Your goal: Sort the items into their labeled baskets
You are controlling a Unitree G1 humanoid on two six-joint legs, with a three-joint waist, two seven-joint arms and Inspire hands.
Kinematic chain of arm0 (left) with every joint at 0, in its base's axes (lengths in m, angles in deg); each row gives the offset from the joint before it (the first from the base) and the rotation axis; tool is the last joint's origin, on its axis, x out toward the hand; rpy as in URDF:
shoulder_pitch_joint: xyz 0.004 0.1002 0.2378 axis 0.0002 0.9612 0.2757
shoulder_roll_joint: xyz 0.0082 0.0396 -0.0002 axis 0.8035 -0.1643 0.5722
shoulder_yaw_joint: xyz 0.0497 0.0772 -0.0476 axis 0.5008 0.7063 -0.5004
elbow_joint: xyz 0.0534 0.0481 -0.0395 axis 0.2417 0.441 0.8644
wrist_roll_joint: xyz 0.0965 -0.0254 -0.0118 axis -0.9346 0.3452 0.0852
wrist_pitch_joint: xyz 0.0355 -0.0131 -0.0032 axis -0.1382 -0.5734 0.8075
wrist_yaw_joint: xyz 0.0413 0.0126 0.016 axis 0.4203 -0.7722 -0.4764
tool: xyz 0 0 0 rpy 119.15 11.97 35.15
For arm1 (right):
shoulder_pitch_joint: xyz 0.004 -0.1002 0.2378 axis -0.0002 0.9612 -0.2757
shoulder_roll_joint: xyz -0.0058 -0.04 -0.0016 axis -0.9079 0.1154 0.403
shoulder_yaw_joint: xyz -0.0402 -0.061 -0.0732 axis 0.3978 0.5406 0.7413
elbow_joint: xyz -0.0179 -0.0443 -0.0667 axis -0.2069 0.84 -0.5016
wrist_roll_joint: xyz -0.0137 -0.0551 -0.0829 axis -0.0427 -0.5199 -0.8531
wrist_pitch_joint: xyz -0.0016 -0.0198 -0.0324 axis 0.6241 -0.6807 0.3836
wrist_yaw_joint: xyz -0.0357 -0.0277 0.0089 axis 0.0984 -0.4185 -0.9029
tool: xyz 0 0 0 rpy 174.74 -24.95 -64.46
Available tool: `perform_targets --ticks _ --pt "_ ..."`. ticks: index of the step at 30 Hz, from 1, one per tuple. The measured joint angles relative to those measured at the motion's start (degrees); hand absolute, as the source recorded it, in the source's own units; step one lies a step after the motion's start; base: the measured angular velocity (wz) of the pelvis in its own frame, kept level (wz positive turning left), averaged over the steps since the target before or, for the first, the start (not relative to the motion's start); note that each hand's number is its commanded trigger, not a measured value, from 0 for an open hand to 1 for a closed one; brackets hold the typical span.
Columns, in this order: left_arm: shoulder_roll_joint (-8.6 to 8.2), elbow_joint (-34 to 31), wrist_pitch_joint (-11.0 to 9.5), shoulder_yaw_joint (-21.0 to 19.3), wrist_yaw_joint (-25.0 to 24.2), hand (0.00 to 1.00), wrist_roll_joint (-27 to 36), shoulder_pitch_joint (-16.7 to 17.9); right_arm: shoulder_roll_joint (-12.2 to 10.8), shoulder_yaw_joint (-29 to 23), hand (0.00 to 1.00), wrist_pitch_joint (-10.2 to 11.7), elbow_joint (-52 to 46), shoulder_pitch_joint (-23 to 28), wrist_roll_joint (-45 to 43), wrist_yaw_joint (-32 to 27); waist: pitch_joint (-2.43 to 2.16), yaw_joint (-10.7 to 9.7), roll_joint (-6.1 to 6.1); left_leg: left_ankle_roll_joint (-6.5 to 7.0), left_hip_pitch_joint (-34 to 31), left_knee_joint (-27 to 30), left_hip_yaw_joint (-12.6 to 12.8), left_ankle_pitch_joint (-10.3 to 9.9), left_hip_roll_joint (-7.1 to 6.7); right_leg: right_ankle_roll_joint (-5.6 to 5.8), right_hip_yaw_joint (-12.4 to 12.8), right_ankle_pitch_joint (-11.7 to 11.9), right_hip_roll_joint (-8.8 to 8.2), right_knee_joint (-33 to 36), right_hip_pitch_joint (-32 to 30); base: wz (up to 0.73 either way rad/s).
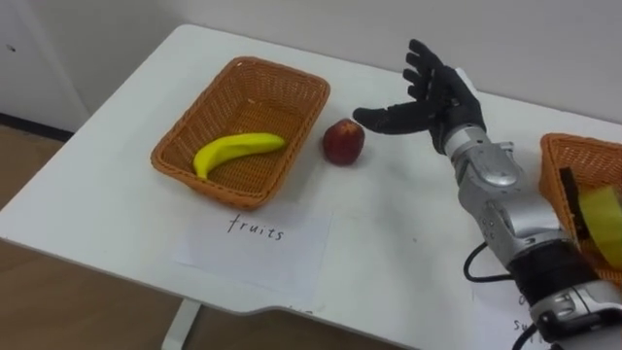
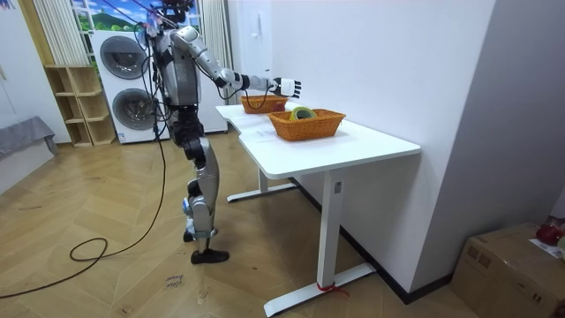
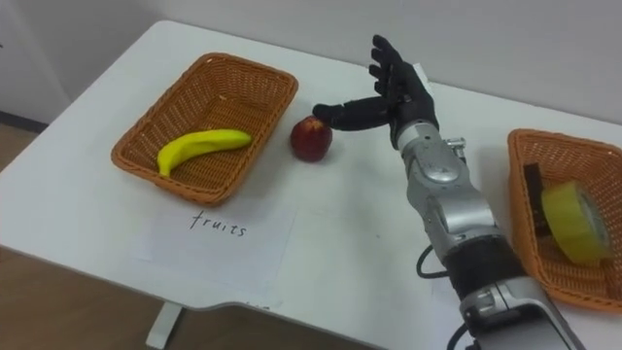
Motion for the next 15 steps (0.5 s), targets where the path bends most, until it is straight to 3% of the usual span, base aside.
perform_targets --ticks 15 --pt "-0.03 0.06 -0.45 1.99 1.74 0.0 0.3 -0.57 -0.04 0.65 0.0 0.07 2.65 0.0 0.15 0.02 -0.03 0.17 0.4 0.02 -1.62 0.39 -0.1 0.02 -0.08 0.0 0.25 0.0 -0.06 0.02 -1.49 0.0"
